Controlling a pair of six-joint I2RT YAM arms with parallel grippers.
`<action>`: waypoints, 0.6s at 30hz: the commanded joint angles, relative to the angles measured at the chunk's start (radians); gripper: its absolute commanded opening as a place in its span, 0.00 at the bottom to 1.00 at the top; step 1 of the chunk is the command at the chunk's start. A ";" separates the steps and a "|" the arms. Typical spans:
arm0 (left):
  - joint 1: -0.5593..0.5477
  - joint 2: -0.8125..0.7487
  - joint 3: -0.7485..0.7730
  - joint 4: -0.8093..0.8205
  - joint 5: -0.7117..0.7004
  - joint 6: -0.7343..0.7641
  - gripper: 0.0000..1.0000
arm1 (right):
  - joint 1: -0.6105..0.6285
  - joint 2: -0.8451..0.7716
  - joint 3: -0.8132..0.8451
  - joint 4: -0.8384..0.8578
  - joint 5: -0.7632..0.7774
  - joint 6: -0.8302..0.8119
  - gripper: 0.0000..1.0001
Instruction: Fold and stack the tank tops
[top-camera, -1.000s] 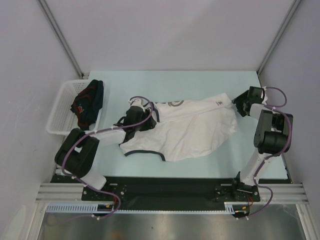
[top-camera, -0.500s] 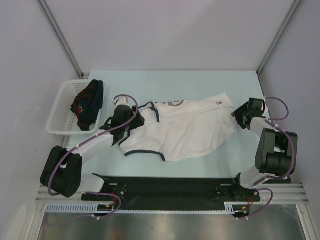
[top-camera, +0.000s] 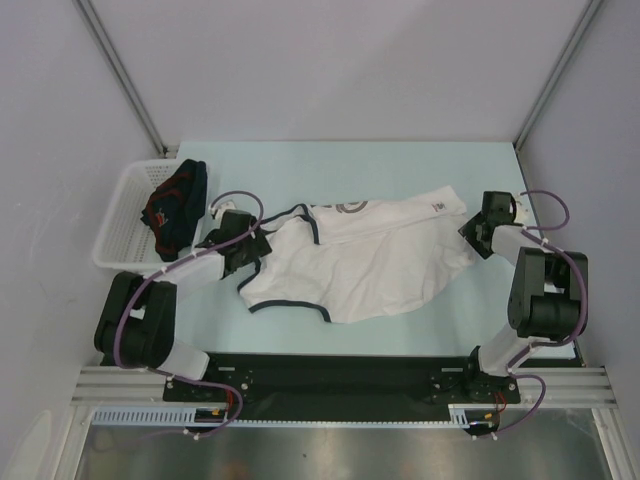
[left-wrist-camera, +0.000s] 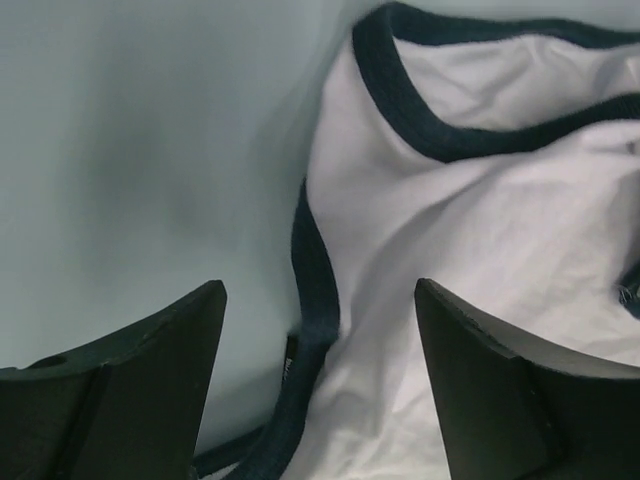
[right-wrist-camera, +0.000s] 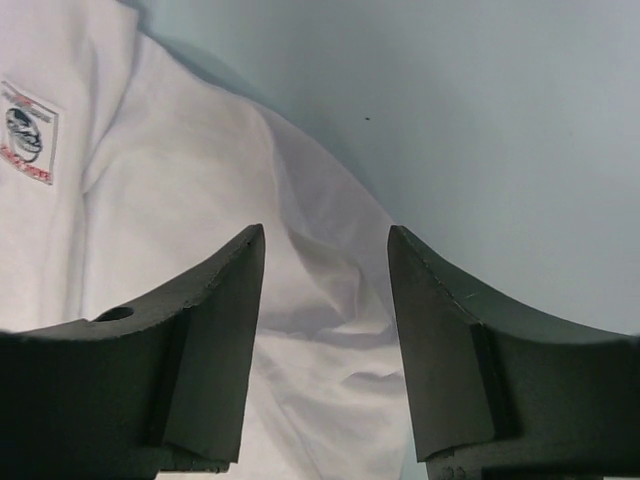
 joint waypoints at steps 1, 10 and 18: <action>0.048 0.050 0.080 0.018 -0.035 0.016 0.81 | 0.001 0.032 0.033 -0.005 0.054 0.003 0.57; 0.079 0.306 0.264 0.063 0.044 0.025 0.33 | -0.006 0.088 0.030 0.009 0.035 0.020 0.16; 0.114 0.470 0.565 -0.092 0.032 0.034 0.00 | -0.034 -0.030 -0.085 -0.028 0.127 0.119 0.00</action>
